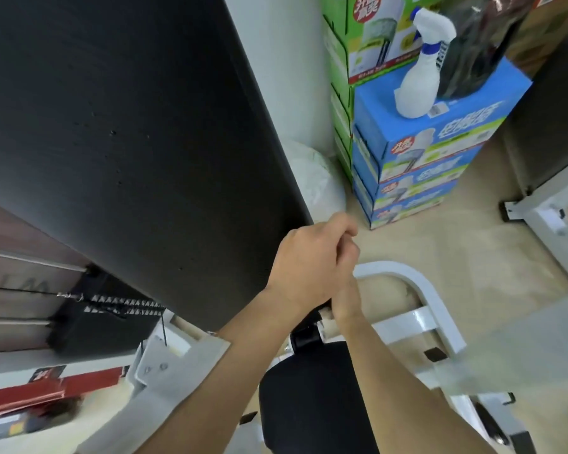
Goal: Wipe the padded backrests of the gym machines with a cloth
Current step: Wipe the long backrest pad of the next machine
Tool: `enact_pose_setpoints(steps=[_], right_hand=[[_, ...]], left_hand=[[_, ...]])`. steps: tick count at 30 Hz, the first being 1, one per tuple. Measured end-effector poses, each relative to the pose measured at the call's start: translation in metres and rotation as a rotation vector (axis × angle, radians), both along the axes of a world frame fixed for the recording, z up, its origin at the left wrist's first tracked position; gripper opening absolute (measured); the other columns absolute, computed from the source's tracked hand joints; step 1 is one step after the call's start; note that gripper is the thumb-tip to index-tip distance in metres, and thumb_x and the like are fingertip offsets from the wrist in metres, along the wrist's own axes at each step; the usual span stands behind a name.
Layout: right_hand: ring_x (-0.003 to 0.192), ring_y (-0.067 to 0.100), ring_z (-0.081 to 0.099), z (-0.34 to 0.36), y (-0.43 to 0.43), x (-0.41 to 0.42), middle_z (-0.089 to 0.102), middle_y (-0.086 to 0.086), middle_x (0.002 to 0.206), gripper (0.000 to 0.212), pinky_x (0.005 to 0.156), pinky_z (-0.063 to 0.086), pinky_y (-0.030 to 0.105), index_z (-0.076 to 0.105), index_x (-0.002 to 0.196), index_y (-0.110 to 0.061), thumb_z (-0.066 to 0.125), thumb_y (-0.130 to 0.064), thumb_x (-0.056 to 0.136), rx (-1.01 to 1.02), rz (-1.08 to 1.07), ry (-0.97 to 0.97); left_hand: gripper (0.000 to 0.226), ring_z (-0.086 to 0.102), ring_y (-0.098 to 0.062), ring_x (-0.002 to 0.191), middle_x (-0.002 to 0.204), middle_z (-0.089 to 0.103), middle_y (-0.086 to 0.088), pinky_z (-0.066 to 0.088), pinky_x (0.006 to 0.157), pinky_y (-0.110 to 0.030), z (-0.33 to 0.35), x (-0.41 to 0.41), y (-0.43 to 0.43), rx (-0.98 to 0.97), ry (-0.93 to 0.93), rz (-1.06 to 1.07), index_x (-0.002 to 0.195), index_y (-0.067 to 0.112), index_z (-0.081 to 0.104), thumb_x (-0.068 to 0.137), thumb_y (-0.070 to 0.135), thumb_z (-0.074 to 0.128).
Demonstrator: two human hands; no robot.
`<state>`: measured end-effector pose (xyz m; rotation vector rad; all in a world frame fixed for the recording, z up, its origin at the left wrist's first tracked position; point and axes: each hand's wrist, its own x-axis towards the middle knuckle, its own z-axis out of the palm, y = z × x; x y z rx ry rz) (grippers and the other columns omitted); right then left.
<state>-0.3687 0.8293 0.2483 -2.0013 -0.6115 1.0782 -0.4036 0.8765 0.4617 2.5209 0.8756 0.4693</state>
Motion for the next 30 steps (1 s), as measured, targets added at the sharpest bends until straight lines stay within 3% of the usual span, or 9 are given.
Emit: enact_pose_setpoints(steps=[8,11,13,15,17,19,22,25,30], right_hand=[[0.038,0.013,0.05,0.067,0.001,0.01,0.055,-0.004,0.046,0.036,0.039,0.038,0.023,0.056,0.065,-0.021,0.041,-0.034,0.095,-0.157,-0.271,0.439],[0.062,0.01,0.061,0.137,0.021,0.01,0.062,-0.011,0.063,0.032,0.046,0.047,0.015,0.057,0.077,-0.032,0.043,-0.024,0.104,0.043,-0.258,0.27],[0.077,0.018,0.065,0.199,0.04,0.01,0.068,-0.008,0.076,0.028,0.061,0.055,0.024,0.064,0.091,-0.027,0.041,-0.022,0.106,0.216,-0.23,0.177],[0.093,0.019,0.063,0.266,0.061,0.012,0.069,0.0,0.102,0.031,0.077,0.049,0.03,0.066,0.117,-0.014,0.038,-0.025,0.108,0.394,-0.317,0.217],[0.101,0.003,0.059,0.34,0.085,0.012,0.064,-0.005,0.112,0.032,0.086,0.039,0.021,0.065,0.119,-0.021,0.037,-0.032,0.109,0.595,-0.371,0.261],[0.106,-0.001,0.057,0.395,0.108,0.01,0.064,-0.008,0.113,0.031,0.102,0.039,0.029,0.065,0.115,-0.022,0.036,-0.035,0.108,0.741,-0.342,0.129],[0.142,0.02,0.037,0.43,0.128,0.003,0.045,0.011,0.152,0.051,0.121,0.024,0.041,0.045,0.147,-0.005,0.033,-0.032,0.106,0.831,-0.264,-0.217],[0.15,0.029,0.025,0.439,0.135,-0.004,0.029,0.019,0.161,0.055,0.124,0.018,0.045,0.03,0.154,0.0,0.036,-0.024,0.105,0.917,-0.2,-0.593],[0.149,0.044,0.021,0.448,0.149,-0.005,0.027,0.024,0.161,0.051,0.122,0.019,0.053,0.034,0.155,-0.009,0.032,-0.026,0.107,0.829,-0.02,-1.342]], left_hand=[[0.016,0.045,-0.015,0.048,0.049,0.034,0.014,0.052,0.055,-0.039,0.026,-0.015,0.0,-0.06,-0.011,0.021,0.097,0.012,0.065,0.09,0.015,0.052],[0.013,0.047,-0.016,0.048,0.052,0.041,0.012,0.052,0.054,-0.039,0.061,-0.023,0.001,-0.022,-0.068,0.038,0.094,0.012,0.066,0.089,0.014,0.054],[0.013,0.057,-0.016,0.052,0.06,0.057,0.006,0.054,0.055,-0.04,0.089,-0.031,0.004,-0.007,-0.099,0.061,0.095,0.013,0.066,0.09,0.015,0.054],[0.015,0.056,-0.012,0.052,0.062,0.059,0.006,0.053,0.053,-0.04,0.121,-0.041,0.009,0.029,-0.147,0.085,0.099,0.014,0.065,0.092,0.018,0.052],[0.018,0.051,-0.01,0.048,0.06,0.055,0.009,0.05,0.051,-0.038,0.155,-0.055,0.016,0.054,-0.207,0.145,0.105,0.017,0.059,0.093,0.023,0.048],[0.015,0.054,-0.013,0.049,0.06,0.057,0.005,0.05,0.051,-0.039,0.185,-0.07,0.026,0.063,-0.277,0.224,0.109,0.018,0.055,0.095,0.02,0.051],[0.011,0.055,-0.014,0.052,0.061,0.059,0.002,0.051,0.055,-0.037,0.213,-0.095,0.04,0.071,-0.346,0.346,0.106,0.018,0.057,0.097,0.014,0.052],[0.011,0.055,-0.013,0.055,0.064,0.059,0.002,0.052,0.058,-0.035,0.223,-0.12,0.048,0.049,-0.386,0.45,0.104,0.02,0.057,0.098,0.013,0.051],[0.013,0.059,-0.012,0.066,0.071,0.062,0.005,0.048,0.061,-0.02,0.225,-0.147,0.061,0.007,-0.41,0.61,0.104,0.024,0.056,0.098,0.013,0.05]])
